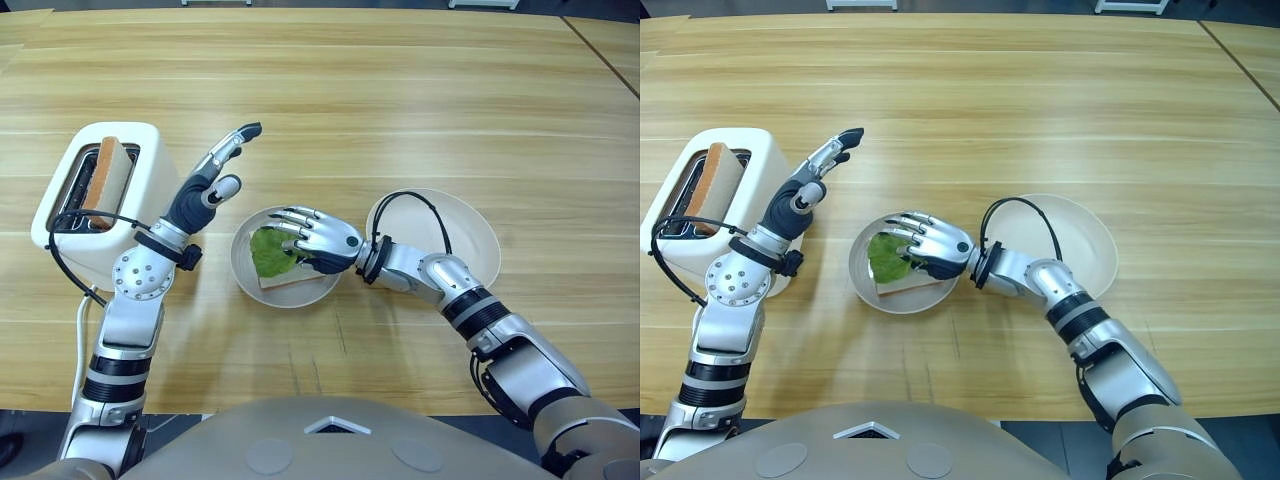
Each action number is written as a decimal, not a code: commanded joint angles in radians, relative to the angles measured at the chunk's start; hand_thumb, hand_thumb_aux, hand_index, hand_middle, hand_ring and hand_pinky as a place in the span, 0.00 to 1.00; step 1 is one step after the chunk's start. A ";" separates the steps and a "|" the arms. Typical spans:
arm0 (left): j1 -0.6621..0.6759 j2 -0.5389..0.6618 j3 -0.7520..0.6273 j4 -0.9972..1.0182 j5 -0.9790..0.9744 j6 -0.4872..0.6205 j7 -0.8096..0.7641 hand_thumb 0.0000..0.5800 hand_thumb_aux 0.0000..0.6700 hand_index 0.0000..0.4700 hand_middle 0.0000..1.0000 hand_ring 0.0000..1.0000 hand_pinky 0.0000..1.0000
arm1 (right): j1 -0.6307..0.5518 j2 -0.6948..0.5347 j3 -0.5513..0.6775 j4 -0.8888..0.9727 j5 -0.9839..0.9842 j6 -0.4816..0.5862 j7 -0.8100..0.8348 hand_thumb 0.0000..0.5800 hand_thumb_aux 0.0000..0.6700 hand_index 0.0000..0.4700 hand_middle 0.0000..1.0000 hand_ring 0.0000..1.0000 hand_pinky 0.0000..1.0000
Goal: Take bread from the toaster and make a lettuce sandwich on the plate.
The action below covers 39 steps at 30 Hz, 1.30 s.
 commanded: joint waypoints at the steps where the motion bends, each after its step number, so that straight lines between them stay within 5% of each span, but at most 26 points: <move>1: -0.002 0.056 0.128 -0.172 -0.020 0.066 -0.001 0.00 0.00 0.00 0.00 0.00 0.00 | 0.019 -0.040 -0.053 -0.085 0.055 0.002 0.073 0.90 0.68 0.68 0.00 0.00 0.00; 2: -0.009 0.073 0.167 -0.212 -0.023 0.086 -0.002 0.00 0.00 0.00 0.00 0.00 0.00 | 0.027 -0.047 -0.062 -0.102 0.061 0.005 0.086 0.75 0.50 0.50 0.00 0.00 0.00; 3: -0.023 0.095 0.211 -0.248 -0.028 0.107 -0.006 0.00 0.00 0.00 0.00 0.00 0.00 | 0.035 -0.054 -0.069 -0.118 0.067 0.007 0.099 0.00 0.00 0.00 0.00 0.00 0.00; 12: -0.056 0.238 0.475 -0.290 -0.067 0.195 -0.032 0.00 0.00 0.00 0.00 0.00 0.00 | 0.058 -0.059 -0.105 -0.183 0.064 0.034 0.170 0.00 0.00 0.00 0.00 0.00 0.00; 16: 0.023 0.362 0.537 -0.162 0.190 0.158 0.014 0.00 0.00 0.00 0.00 0.00 0.00 | 0.090 -0.071 -0.165 -0.269 0.092 0.053 0.169 0.00 0.00 0.00 0.00 0.00 0.00; 22: 0.217 0.485 0.474 0.026 0.496 0.143 -0.008 0.00 0.00 0.00 0.00 0.00 0.00 | 0.128 -0.071 -0.213 -0.331 0.110 0.061 0.177 0.00 0.00 0.00 0.00 0.00 0.00; 36: 0.194 0.464 0.323 0.070 0.460 0.132 -0.067 0.00 0.00 0.00 0.00 0.00 0.00 | 0.127 -0.034 -0.210 -0.311 0.086 0.062 0.168 0.00 0.00 0.00 0.00 0.00 0.00; 37: 0.191 0.462 0.323 0.074 0.460 0.131 -0.061 0.22 0.12 0.12 0.00 0.00 0.00 | 0.127 -0.032 -0.210 -0.311 0.087 0.061 0.167 0.00 0.00 0.00 0.00 0.00 0.00; 38: 0.186 0.463 0.326 0.078 0.460 0.129 -0.052 0.81 0.56 0.56 0.00 0.00 0.00 | 0.127 -0.030 -0.209 -0.310 0.088 0.060 0.167 0.00 0.00 0.00 0.00 0.00 0.00; 39: 0.178 0.460 0.333 0.079 0.455 0.124 -0.039 1.00 1.00 1.00 0.00 0.00 0.00 | 0.127 -0.028 -0.208 -0.306 0.086 0.058 0.166 0.00 0.00 0.00 0.00 0.00 0.00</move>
